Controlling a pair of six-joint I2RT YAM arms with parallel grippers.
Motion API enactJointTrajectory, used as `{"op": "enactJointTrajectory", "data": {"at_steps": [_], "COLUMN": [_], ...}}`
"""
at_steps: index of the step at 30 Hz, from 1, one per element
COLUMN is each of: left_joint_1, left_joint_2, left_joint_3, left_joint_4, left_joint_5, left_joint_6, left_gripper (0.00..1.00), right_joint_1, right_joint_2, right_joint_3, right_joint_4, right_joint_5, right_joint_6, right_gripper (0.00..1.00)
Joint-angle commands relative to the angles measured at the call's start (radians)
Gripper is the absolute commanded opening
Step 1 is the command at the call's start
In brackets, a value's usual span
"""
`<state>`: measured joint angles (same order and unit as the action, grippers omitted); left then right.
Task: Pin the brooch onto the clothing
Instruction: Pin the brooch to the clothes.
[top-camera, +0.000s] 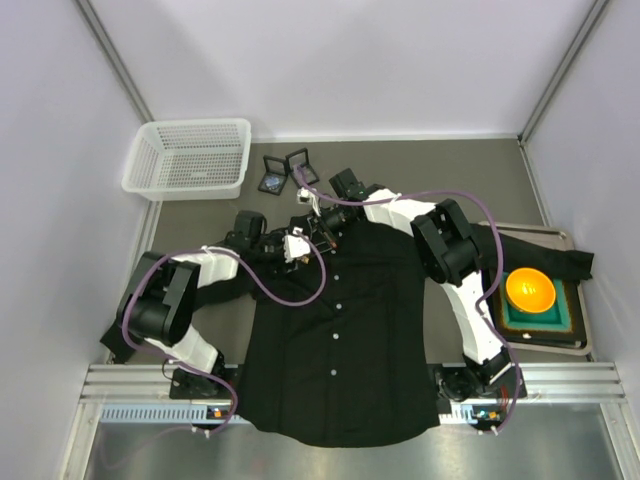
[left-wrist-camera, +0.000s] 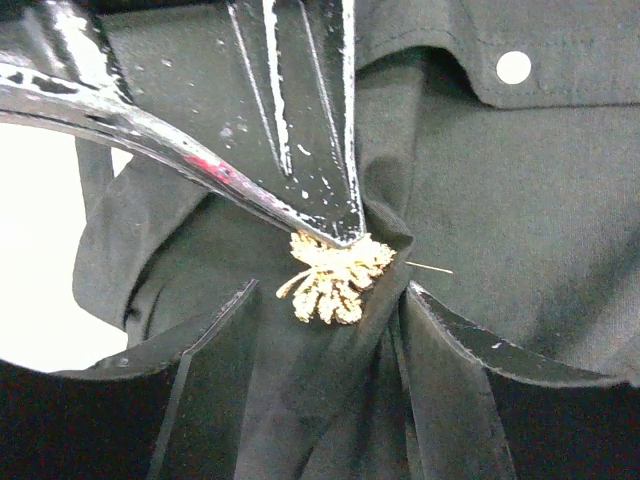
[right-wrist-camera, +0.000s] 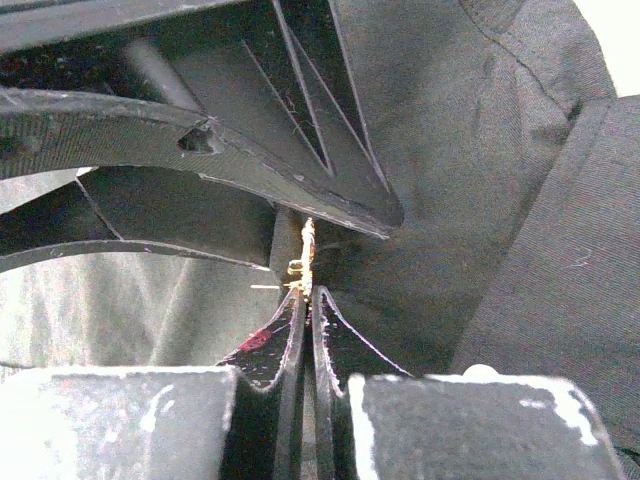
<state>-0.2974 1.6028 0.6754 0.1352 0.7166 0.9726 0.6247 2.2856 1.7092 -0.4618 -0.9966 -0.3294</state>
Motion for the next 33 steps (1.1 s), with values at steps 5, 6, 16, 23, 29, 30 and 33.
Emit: {"op": "enactJointTrajectory", "data": {"at_steps": [5, 6, 16, 23, 29, 30, 33], "left_joint_1": [0.001, 0.001, 0.038, 0.04, 0.041, 0.041, 0.043], "left_joint_2": [0.017, 0.017, 0.022, 0.032, 0.031, 0.031, 0.02], "left_joint_3": [0.064, 0.069, 0.147, 0.236, 0.303, 0.311, 0.305], "left_joint_4": [0.017, 0.006, -0.13, -0.319, -0.417, -0.422, -0.424], "left_joint_5": [0.027, 0.026, 0.121, 0.15, 0.162, 0.158, 0.149], "left_joint_6": [-0.087, -0.094, -0.1, -0.115, -0.216, -0.26, -0.333], "left_gripper": [0.42, 0.39, 0.15, 0.0, 0.0, 0.0, 0.0], "right_joint_1": [0.012, 0.012, 0.012, 0.009, 0.006, 0.001, -0.014], "right_joint_2": [-0.009, -0.011, -0.029, -0.046, -0.077, -0.081, -0.1], "right_joint_3": [0.018, 0.017, 0.004, 0.018, 0.027, 0.029, 0.033], "right_joint_4": [0.005, 0.005, 0.006, 0.008, 0.008, 0.008, 0.008], "right_joint_5": [-0.048, -0.05, -0.059, -0.074, -0.092, -0.094, -0.097], "right_joint_6": [-0.023, -0.025, -0.042, -0.033, 0.003, 0.009, 0.026], "right_gripper": [0.0, 0.0, 0.0, 0.0, 0.0, 0.02, 0.12]}}
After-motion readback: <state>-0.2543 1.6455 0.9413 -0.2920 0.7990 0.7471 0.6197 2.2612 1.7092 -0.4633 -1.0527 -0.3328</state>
